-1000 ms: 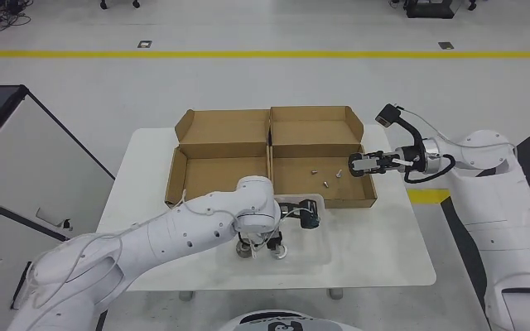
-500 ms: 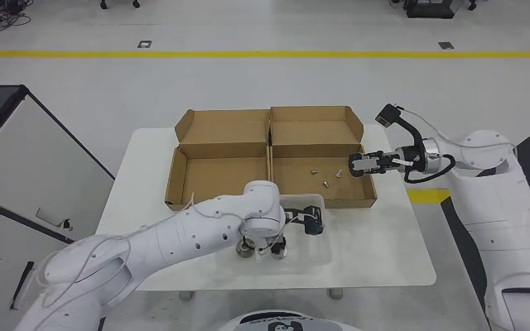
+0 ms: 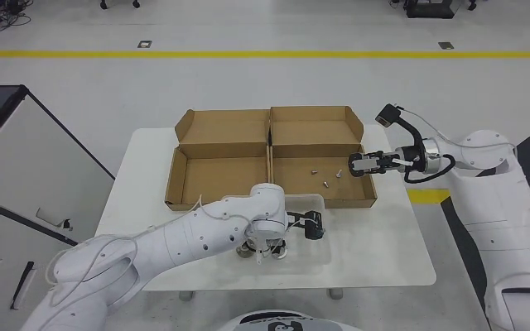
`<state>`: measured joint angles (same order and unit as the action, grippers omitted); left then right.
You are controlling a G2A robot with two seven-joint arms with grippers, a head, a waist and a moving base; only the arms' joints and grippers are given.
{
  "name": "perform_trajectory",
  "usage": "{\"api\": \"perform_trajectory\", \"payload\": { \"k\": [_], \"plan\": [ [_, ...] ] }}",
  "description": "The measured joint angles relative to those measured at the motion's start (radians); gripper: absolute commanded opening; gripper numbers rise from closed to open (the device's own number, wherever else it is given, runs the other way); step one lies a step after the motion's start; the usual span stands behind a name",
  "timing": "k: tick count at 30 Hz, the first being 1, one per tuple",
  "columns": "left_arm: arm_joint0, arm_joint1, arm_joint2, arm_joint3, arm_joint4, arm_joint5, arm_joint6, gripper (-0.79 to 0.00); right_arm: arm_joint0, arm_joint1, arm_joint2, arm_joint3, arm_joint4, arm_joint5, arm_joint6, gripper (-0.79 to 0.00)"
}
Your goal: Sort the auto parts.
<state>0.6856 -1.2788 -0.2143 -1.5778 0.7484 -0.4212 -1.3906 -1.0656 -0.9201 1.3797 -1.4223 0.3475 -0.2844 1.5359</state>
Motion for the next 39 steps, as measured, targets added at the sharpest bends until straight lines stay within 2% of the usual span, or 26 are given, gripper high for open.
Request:
{"api": "perform_trajectory", "payload": {
  "k": [19, 39],
  "plan": [
    [-0.015, -0.032, 0.04, 0.031, -0.017, -0.008, 0.0, -0.419, 0.0, 0.0, 0.0, 0.0, 0.0, 0.0, 0.0, 0.0],
    [-0.003, -0.042, 0.044, 0.049, -0.002, -0.01, 0.002, -0.449, 0.0, 0.0, 0.0, 0.0, 0.0, 0.0, 0.0, 0.0]
  ]
}}
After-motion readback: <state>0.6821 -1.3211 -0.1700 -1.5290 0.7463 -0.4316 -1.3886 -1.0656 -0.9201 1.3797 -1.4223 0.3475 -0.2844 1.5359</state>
